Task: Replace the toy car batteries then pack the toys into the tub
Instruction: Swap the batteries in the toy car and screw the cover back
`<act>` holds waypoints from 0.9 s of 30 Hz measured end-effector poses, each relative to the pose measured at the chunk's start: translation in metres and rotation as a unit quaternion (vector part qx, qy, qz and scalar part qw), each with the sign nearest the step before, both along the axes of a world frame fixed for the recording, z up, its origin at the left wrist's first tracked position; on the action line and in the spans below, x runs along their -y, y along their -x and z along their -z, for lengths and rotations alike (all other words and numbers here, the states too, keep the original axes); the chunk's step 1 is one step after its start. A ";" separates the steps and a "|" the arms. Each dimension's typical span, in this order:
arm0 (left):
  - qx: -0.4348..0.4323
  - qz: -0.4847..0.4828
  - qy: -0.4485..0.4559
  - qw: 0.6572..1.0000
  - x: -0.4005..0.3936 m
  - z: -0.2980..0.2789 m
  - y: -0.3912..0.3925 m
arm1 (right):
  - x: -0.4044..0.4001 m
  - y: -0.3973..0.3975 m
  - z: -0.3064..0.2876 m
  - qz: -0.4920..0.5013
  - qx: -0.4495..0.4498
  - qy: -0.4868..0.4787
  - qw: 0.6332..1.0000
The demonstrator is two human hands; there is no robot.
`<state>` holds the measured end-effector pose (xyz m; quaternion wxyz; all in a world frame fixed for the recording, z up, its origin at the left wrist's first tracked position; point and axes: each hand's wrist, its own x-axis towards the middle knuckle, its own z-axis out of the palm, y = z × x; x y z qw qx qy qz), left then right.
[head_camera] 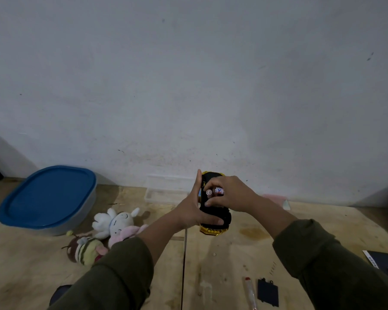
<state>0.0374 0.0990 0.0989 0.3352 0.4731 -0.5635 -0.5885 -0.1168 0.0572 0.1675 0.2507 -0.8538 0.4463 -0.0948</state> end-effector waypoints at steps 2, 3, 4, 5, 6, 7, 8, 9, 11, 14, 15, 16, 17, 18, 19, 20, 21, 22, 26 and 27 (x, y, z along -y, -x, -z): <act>-0.007 0.003 0.000 1.000 0.001 -0.001 -0.001 | -0.002 0.000 -0.001 0.002 0.024 0.027 0.999; -0.008 0.005 0.000 1.000 0.001 -0.001 -0.002 | -0.002 0.000 -0.001 0.000 0.035 0.041 0.999; -0.009 0.006 0.000 1.000 0.001 -0.001 -0.002 | -0.002 0.000 -0.002 -0.003 0.043 0.055 0.998; -0.011 0.006 0.001 1.000 0.001 -0.001 -0.002 | -0.002 0.000 -0.001 -0.006 0.046 0.068 0.997; -0.013 0.005 0.000 1.000 0.001 -0.001 -0.002 | -0.002 0.000 -0.001 -0.009 0.045 0.079 0.996; -0.014 0.003 -0.001 1.000 0.001 -0.002 -0.002 | -0.002 0.000 0.000 -0.013 0.042 0.089 0.995; -0.015 0.002 -0.003 1.000 0.001 -0.002 -0.002 | -0.002 0.000 0.001 -0.019 0.037 0.099 0.994; -0.015 0.003 -0.003 1.000 0.000 -0.003 -0.002 | -0.002 0.000 0.002 -0.030 0.029 0.107 0.993; -0.014 0.010 -0.002 1.000 0.001 -0.004 -0.002 | -0.002 0.001 0.004 -0.060 0.004 0.131 0.990; -0.013 0.014 -0.001 1.000 0.002 -0.004 -0.003 | -0.002 0.004 0.005 -0.080 -0.009 0.149 0.986; -0.013 0.013 -0.002 1.000 0.002 -0.005 -0.003 | -0.002 0.005 0.006 -0.086 -0.015 0.153 0.984; -0.014 0.012 -0.003 1.000 0.001 -0.005 -0.003 | -0.002 0.005 0.006 -0.093 -0.026 0.157 0.983; -0.015 0.009 -0.003 1.000 0.000 -0.006 -0.003 | -0.002 0.007 0.007 -0.098 -0.037 0.160 0.981; -0.016 0.006 -0.001 1.000 -0.001 -0.008 -0.003 | -0.002 0.008 0.008 -0.098 -0.047 0.164 0.980; -0.016 0.003 0.003 1.000 -0.002 -0.008 -0.003 | -0.001 0.009 0.008 -0.095 -0.056 0.166 0.980; -0.015 0.001 0.009 1.000 -0.002 -0.009 -0.002 | -0.001 0.011 0.008 -0.090 -0.063 0.166 0.980; -0.014 -0.002 0.017 1.000 -0.002 -0.009 -0.001 | -0.001 0.011 0.008 -0.085 -0.068 0.163 0.981; -0.013 -0.005 0.024 1.000 -0.002 -0.010 0.000 | -0.001 0.012 0.007 -0.080 -0.072 0.160 0.981; -0.021 -0.030 0.032 0.999 -0.004 -0.008 0.003 | -0.001 0.012 0.000 -0.081 -0.101 0.133 0.983; -0.022 -0.037 0.033 0.999 -0.004 -0.007 0.003 | -0.001 0.013 0.000 -0.085 -0.113 0.129 0.982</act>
